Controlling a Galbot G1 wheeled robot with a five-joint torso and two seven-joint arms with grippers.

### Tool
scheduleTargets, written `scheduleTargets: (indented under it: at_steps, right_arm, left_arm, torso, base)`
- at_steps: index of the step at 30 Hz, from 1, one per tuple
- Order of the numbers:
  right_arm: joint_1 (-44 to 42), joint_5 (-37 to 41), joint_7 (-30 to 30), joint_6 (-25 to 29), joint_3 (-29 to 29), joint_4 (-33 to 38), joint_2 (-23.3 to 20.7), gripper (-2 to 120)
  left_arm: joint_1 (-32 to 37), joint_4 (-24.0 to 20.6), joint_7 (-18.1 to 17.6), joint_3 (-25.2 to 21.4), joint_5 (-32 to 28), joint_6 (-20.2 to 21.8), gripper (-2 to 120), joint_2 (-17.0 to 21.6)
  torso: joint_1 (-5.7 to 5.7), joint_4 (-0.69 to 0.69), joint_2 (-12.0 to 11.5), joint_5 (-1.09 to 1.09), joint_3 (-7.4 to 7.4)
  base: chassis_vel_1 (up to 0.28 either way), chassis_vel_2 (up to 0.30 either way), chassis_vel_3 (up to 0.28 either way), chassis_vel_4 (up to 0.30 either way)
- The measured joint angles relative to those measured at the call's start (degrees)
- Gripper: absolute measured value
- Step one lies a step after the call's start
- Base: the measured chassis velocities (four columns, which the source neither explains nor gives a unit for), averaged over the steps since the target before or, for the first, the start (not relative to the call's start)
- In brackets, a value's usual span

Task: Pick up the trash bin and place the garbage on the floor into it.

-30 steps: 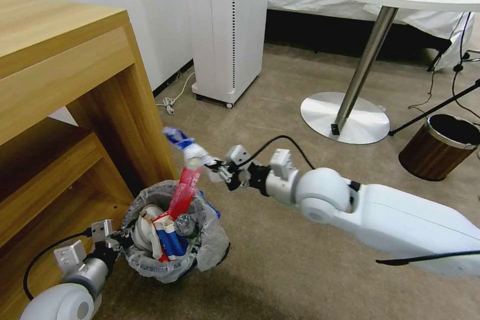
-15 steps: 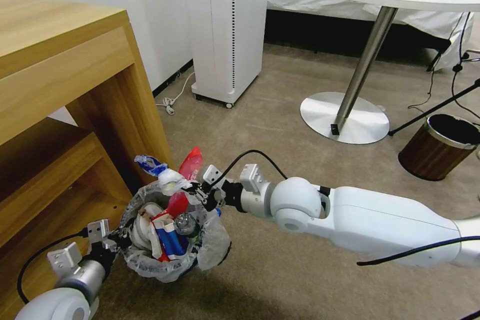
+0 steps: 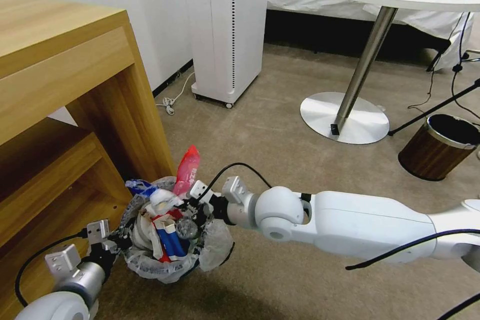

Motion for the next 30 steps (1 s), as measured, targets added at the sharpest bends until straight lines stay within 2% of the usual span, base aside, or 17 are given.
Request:
scheduleTargets:
  at_steps: [18,25,28,30]
  right_arm:
    - [-2.1,-0.34,2.16,-1.6,-3.27,-7.41,4.71,0]
    - [-1.93,0.28,2.37,-1.62,-3.1,-6.8,5.0,0]
    - [-1.89,0.29,1.93,-1.63,-2.93,-6.01,4.32,7]
    - [-2.08,0.04,1.74,-1.57,-2.63,-5.33,3.77,18]
  left_arm:
    - [1.5,-0.51,0.58,-0.06,0.54,-0.76,0,-0.31]
    - [1.11,-0.21,0.72,0.18,0.77,-0.79,0,-0.47]
    - [0.94,-0.02,0.74,0.19,0.77,-0.79,0,-0.47]
    - [0.84,0.21,0.74,0.18,0.77,-0.79,0,-0.43]
  torso:
    - [0.0,0.0,0.0,0.0,0.0]
    - [0.0,0.0,0.0,0.0,0.0]
    - [0.0,0.0,0.0,0.0,0.0]
    - [0.0,0.0,0.0,0.0,0.0]
  base:
    - [0.0,0.0,0.0,0.0]
    - [0.0,0.0,0.0,0.0]
    - [0.0,0.0,0.0,0.0]
    - [0.0,0.0,0.0,0.0]
